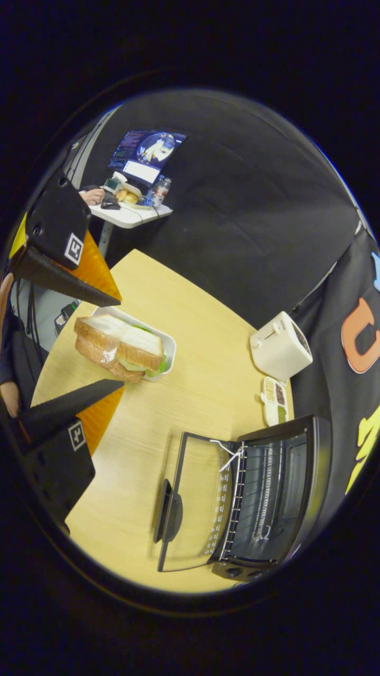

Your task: Open the toaster oven, put the food inside, and close the toaster oven door.

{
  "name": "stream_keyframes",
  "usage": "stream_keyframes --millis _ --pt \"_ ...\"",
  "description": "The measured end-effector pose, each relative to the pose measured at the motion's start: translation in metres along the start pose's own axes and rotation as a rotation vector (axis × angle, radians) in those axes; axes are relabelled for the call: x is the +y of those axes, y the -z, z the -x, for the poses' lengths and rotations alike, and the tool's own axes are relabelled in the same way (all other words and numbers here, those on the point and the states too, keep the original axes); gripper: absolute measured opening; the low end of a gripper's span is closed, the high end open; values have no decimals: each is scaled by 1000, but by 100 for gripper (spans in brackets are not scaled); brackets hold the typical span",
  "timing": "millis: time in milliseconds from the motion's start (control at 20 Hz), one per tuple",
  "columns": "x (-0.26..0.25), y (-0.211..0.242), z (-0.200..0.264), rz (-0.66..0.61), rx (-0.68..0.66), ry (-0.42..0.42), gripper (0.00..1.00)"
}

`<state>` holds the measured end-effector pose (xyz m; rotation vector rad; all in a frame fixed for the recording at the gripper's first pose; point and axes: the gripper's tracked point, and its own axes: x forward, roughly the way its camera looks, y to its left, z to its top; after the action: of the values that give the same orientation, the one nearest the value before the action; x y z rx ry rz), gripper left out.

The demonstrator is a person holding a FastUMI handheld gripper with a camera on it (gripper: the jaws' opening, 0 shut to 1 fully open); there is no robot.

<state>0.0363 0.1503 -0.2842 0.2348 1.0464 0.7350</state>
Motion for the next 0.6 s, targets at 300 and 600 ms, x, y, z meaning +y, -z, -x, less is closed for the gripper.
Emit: stream_keyframes --millis 300,600 --pt "-3 2 -17 -106 95 -95 78" --pt "-1 2 -25 -218 87 -155 57"
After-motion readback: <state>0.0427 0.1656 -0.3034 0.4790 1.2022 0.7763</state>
